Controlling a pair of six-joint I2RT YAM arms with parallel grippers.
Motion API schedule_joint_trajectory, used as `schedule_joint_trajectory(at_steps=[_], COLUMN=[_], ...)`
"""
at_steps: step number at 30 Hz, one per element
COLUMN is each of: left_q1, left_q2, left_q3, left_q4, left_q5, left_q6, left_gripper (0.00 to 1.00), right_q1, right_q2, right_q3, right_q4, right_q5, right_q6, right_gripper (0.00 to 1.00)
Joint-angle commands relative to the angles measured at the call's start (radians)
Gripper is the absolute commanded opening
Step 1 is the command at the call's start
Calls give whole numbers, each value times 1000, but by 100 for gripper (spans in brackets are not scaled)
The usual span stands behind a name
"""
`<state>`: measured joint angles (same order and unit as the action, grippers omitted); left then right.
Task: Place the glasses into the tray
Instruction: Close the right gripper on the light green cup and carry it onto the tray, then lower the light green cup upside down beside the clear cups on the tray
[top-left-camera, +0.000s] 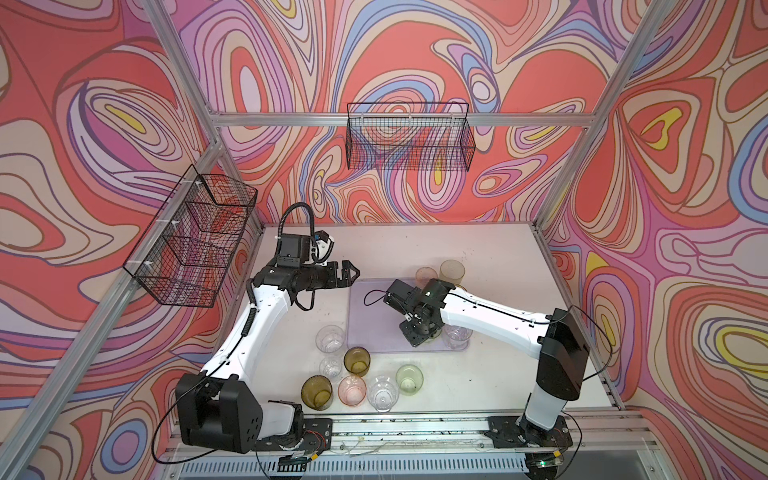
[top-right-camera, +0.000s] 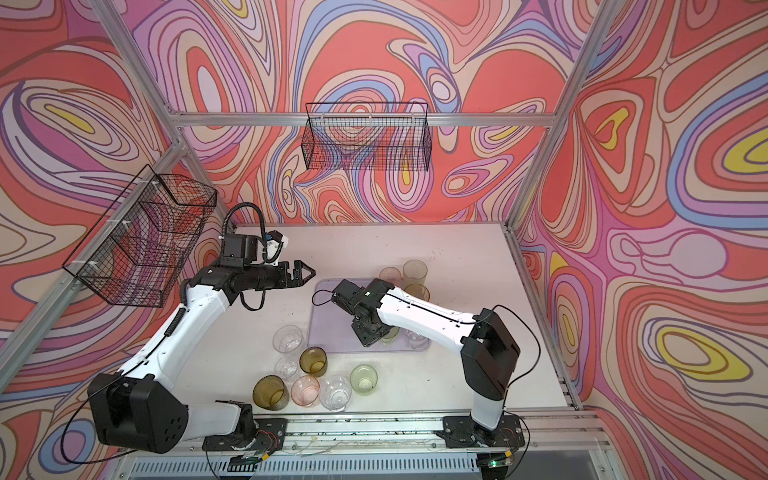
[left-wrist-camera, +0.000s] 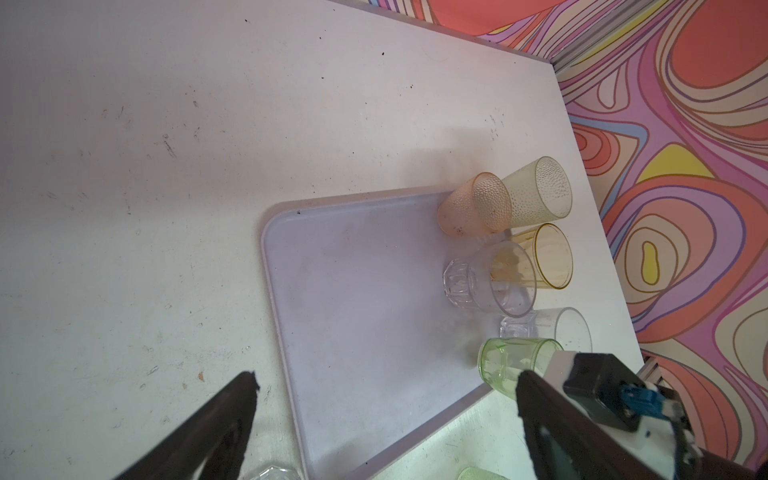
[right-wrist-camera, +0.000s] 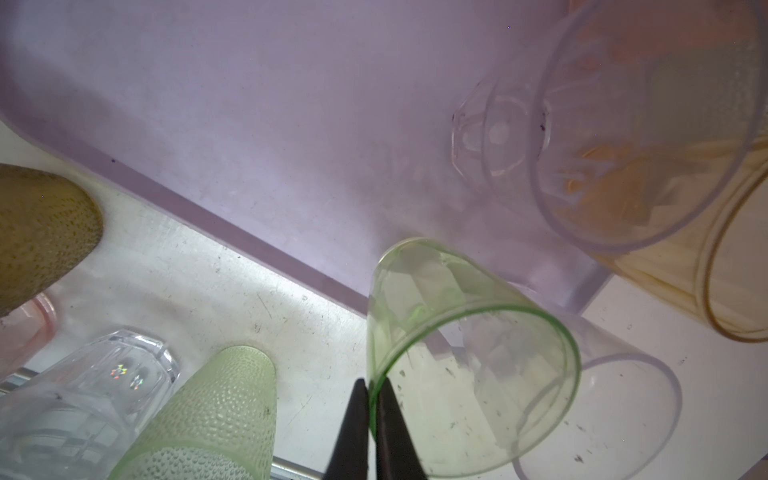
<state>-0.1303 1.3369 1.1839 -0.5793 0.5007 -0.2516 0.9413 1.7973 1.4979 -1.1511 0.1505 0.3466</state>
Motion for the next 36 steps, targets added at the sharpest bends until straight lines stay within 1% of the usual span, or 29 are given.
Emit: schedule_joint_trajectory(at_steps=[1, 10, 29, 36], left_q1=[4, 4, 4, 4], left_q2=[8, 11, 15, 17], left_q3=[2, 3, 5, 6], left_q4=[-4, -4, -5, -4], left_q5=[6, 5, 9, 8], left_q6=[5, 5, 3, 3], left_gripper=[100, 100, 100, 100], right_q1=[-14, -31, -46, -47], right_q2=[23, 59, 74, 68], right_q3=[6, -13, -34, -47], right_q4=[28, 43, 28, 33], right_q5=[-21, -32, -17, -16], right_q6=[-16, -25, -20, -18], right_gripper=[0, 0, 0, 8])
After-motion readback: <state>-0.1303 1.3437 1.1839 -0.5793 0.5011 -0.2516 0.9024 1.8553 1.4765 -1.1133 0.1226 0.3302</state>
